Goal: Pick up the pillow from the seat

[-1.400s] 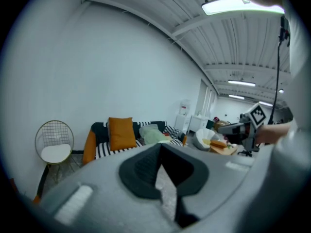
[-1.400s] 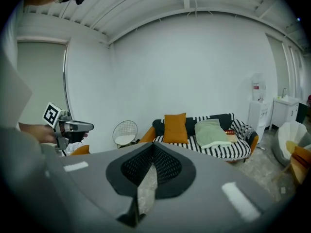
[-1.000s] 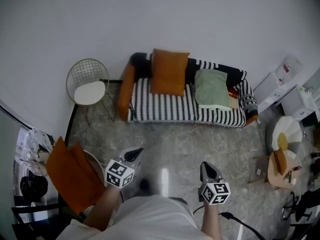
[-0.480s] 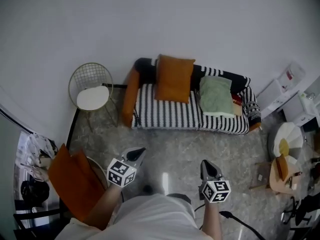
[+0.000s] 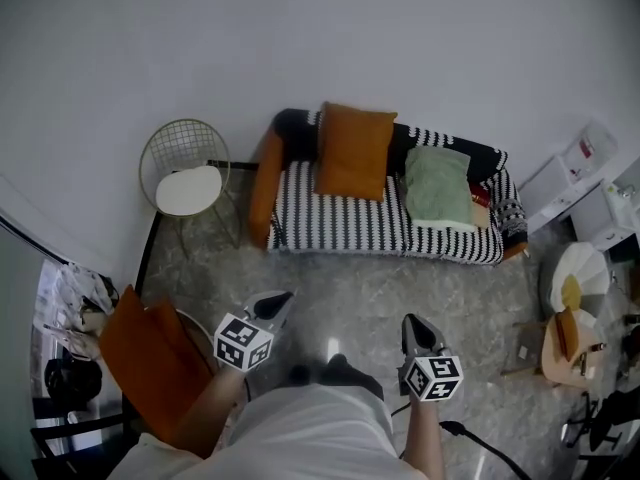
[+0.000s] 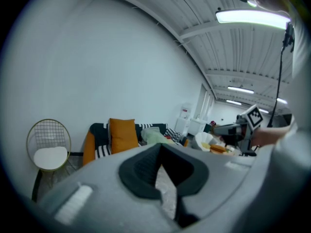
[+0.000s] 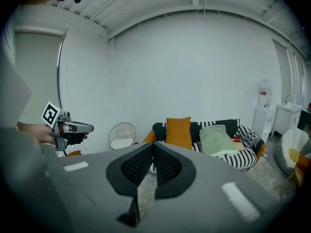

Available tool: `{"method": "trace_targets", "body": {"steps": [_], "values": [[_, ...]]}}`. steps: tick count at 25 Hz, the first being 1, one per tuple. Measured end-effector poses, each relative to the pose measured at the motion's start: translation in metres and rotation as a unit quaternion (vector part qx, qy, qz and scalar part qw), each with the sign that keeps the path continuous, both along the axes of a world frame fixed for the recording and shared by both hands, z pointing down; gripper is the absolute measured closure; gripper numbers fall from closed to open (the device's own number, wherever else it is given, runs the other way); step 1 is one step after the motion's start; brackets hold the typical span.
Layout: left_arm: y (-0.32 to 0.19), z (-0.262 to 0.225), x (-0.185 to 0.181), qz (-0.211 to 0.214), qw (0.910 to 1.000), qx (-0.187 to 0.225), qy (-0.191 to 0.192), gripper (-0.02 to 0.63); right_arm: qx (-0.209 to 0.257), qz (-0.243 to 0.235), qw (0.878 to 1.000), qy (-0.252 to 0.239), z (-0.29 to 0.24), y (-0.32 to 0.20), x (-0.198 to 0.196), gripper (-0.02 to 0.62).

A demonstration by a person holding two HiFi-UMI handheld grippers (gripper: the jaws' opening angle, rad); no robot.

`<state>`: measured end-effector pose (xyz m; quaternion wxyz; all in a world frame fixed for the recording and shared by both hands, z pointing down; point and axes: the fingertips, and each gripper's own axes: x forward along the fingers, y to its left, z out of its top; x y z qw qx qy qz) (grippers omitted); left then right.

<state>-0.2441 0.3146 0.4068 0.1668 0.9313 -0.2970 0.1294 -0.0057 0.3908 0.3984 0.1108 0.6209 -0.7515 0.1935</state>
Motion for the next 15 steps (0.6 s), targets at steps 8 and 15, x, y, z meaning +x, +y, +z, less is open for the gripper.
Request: {"method": "trace_targets", "body": {"steps": [8,15], "values": [[-0.016,0.007,-0.001,-0.015,0.9999,-0.006,-0.003,0.607,-0.006,-0.006,1.0,0.003,0.004,-0.013,0.011,0.591],[-0.047,0.007,0.008,-0.031,0.9995,0.0,-0.007,0.607,-0.012,-0.017,1.0,0.006,0.004,-0.049,0.031,0.591]]}}
